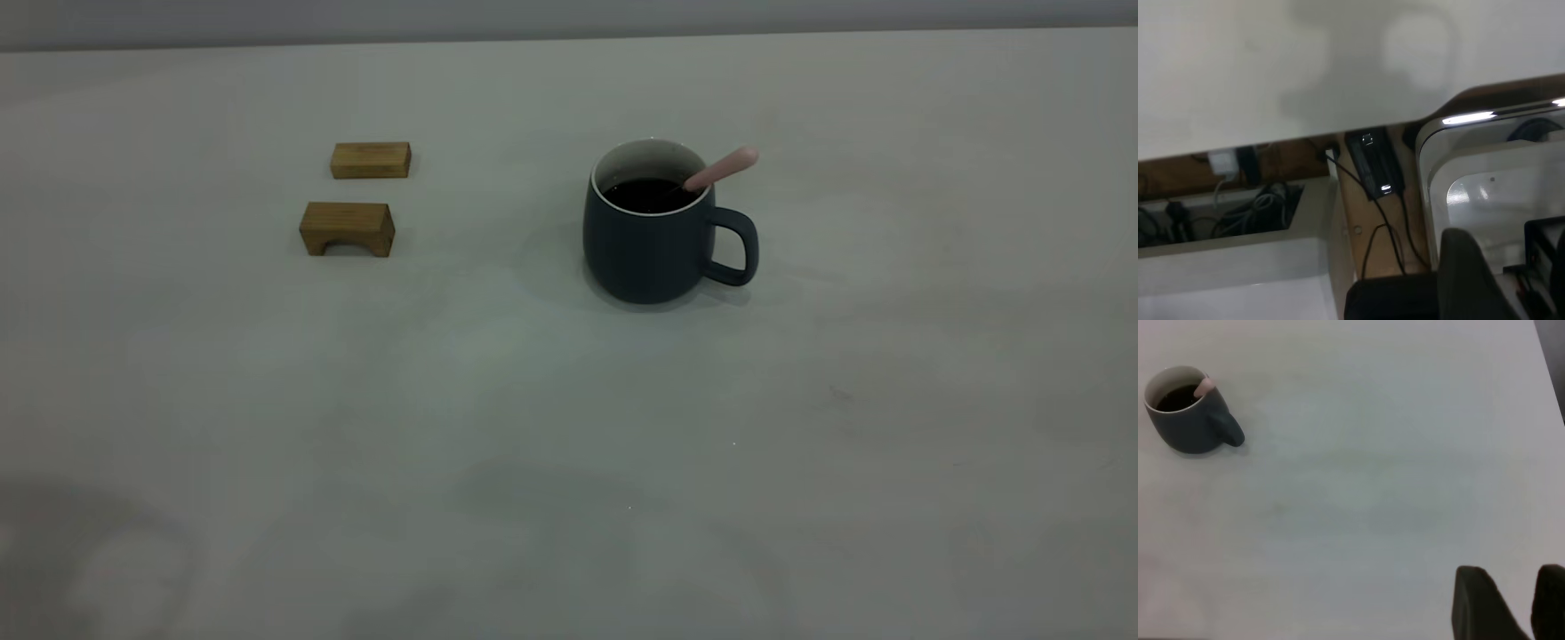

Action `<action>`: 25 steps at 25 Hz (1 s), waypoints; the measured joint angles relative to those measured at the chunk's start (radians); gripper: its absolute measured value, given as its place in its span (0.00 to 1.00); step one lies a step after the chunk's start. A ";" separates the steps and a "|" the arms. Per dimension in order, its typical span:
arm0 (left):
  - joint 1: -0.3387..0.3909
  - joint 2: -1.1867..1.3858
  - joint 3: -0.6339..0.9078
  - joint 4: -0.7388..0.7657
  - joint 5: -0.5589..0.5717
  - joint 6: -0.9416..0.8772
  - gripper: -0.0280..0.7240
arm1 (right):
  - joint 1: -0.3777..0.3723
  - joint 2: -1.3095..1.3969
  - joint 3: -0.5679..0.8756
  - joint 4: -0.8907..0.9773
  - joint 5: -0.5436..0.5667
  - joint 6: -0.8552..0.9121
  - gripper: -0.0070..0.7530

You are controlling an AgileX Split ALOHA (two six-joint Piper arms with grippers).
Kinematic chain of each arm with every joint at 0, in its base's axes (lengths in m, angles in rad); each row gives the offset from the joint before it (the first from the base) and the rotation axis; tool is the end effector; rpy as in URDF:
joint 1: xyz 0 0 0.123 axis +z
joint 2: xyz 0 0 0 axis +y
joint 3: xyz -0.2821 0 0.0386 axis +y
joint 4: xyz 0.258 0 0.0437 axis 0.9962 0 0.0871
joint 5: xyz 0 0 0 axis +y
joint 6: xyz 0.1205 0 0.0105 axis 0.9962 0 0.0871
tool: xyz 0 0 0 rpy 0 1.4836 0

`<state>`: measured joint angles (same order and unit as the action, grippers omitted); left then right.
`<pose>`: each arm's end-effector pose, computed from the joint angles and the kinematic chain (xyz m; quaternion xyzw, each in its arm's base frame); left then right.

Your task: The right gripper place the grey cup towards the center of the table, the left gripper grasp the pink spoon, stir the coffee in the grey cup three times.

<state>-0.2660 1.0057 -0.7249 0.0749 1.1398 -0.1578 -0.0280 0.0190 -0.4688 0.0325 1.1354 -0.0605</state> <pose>0.1662 -0.0368 0.2351 0.0651 0.9902 0.0099 0.1232 0.0320 0.0027 0.2504 -0.0152 0.8839 -0.0045 0.4675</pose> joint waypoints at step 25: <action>0.237 -0.967 0.238 0.001 -0.022 0.077 0.54 | 0.000 0.000 0.000 0.000 0.000 0.000 0.32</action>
<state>-0.0289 0.0388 -0.4870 0.0761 1.1176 -0.0812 -0.0280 0.0190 -0.4688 0.0325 1.1354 -0.0605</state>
